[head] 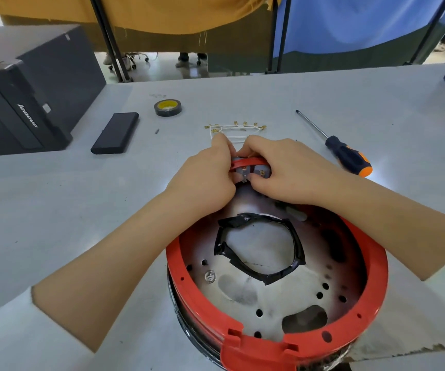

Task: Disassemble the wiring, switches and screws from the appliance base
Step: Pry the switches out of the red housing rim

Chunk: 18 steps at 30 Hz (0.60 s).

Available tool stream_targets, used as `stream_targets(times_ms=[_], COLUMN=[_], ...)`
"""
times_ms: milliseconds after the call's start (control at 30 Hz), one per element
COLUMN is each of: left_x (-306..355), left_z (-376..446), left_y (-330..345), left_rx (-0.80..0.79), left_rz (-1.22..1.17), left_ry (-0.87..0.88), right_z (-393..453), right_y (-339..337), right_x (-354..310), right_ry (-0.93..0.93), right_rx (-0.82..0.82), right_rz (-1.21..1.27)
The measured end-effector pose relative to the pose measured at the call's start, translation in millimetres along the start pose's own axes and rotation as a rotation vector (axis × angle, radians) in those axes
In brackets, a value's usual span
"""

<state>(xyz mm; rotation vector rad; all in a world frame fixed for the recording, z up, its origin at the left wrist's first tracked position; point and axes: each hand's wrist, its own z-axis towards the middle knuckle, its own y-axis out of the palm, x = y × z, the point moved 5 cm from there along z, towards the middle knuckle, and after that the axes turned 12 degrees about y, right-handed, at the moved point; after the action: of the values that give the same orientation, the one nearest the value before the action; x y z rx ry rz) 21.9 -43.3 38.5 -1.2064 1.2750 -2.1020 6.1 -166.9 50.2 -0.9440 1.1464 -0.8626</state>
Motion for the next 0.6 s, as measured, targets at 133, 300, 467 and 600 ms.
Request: stream_targets(times_ms=[133, 300, 467, 600], left_x=[2, 5, 9, 11], left_z=[2, 3, 0, -1], left_y=[2, 1, -1, -1], left_rx=[0.024, 0.036, 0.034, 0.03], left_rz=[0.136, 0.246, 0.262, 0.267], left_ry=[0.002, -0.021, -0.046, -0.056], right_z=[1, 3, 3, 1], right_y=[1, 3, 3, 2], right_x=[1, 2, 0, -1], right_ry=[-0.008, -0.018, -0.03, -0.029], right_rx=[0.038, 0.038, 0.054, 0.047], right_rz=[-0.01, -0.019, -0.034, -0.033])
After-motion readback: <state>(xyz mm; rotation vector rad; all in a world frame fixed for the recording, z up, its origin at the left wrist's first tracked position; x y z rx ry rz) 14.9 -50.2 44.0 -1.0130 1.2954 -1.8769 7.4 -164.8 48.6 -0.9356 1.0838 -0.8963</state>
